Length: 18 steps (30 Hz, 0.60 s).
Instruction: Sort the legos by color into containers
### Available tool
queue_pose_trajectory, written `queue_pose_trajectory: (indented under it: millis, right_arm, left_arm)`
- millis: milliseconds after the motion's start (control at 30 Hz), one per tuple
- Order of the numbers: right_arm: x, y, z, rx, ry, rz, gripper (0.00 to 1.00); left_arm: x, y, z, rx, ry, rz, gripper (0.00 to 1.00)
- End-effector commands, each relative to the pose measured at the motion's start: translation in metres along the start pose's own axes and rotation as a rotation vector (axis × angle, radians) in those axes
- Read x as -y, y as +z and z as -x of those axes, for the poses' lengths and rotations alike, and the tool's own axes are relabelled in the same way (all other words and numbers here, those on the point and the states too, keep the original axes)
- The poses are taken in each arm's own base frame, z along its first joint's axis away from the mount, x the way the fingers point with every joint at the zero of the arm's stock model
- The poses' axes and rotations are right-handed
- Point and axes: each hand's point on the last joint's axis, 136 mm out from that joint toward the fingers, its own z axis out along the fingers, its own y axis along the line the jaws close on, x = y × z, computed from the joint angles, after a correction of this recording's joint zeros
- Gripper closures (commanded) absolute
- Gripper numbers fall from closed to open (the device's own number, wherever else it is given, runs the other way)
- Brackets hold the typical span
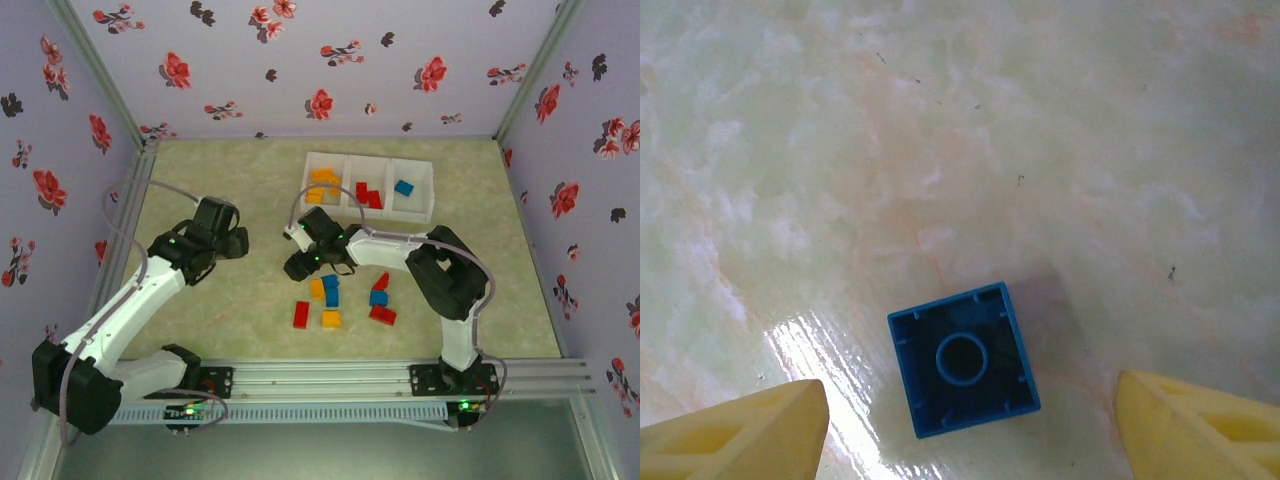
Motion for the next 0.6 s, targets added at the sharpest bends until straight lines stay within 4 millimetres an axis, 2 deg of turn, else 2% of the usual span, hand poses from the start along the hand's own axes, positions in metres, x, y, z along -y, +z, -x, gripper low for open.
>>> queue_pose_trajectory:
  millis: [0, 200, 433, 567]
  right_arm:
    - [-0.006, 0.006, -0.001, -0.038, -0.044, 0.028, 0.26]
    - [-0.007, 0.013, -0.001, -0.053, -0.049, 0.035, 0.34]
    - [-0.007, 0.019, -0.004, -0.077, -0.044, 0.045, 0.52]
    - [-0.005, 0.013, 0.003, -0.045, -0.032, 0.033, 0.62]
  left_arm:
    - [-0.005, -0.002, -0.003, -0.004, -0.009, 0.003, 0.35]
    - [-0.007, -0.001, -0.006, -0.009, -0.006, 0.008, 0.36]
    - [-0.007, -0.001, -0.005, -0.008, -0.010, 0.004, 0.36]
    - [-0.006, -0.002, -0.004, -0.005, -0.016, -0.004, 0.37]
